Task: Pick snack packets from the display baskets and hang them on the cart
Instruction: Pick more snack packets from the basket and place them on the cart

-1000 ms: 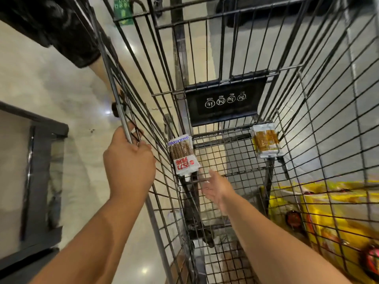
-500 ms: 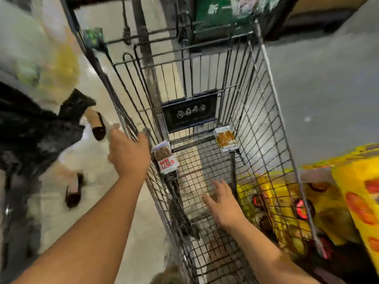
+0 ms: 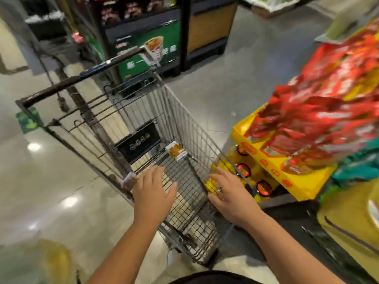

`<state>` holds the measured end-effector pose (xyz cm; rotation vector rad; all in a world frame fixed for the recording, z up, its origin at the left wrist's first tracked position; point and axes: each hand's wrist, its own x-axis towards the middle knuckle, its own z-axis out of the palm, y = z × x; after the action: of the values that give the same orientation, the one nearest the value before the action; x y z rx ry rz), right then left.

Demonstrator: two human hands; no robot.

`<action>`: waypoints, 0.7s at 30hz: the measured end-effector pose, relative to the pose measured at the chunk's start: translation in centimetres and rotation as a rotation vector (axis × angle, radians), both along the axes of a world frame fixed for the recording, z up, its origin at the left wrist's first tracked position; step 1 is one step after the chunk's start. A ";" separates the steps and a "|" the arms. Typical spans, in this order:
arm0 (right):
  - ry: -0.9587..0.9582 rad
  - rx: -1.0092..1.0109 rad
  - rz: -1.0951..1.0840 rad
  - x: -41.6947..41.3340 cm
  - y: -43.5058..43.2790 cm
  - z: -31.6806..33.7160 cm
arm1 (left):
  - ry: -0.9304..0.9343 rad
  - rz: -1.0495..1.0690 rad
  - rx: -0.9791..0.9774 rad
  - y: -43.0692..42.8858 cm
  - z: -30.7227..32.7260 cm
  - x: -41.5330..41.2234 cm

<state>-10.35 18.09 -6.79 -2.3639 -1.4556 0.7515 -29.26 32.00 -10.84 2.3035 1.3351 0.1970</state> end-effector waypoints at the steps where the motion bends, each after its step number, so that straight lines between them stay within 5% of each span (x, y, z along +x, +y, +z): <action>1: -0.006 0.016 -0.033 0.6 -1.9 0.9 | -0.016 -0.056 -0.007 -1.0 1.0 0.9; 8: -0.147 0.294 -0.337 5.0 -14.2 8.0 | -0.276 -0.389 -0.128 -7.4 9.4 8.7; 14: -0.274 0.402 -0.531 9.9 -24.5 11.2 | -0.383 -0.669 0.019 -15.2 11.8 18.3; 21: -0.116 0.086 -0.797 16.9 -39.2 11.1 | -0.280 -0.858 0.091 -28.9 9.4 27.0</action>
<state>6.55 -21.14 4.34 -2.6233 -0.4509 0.3301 -2.24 3.10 -1.48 2.5787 0.1469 0.2768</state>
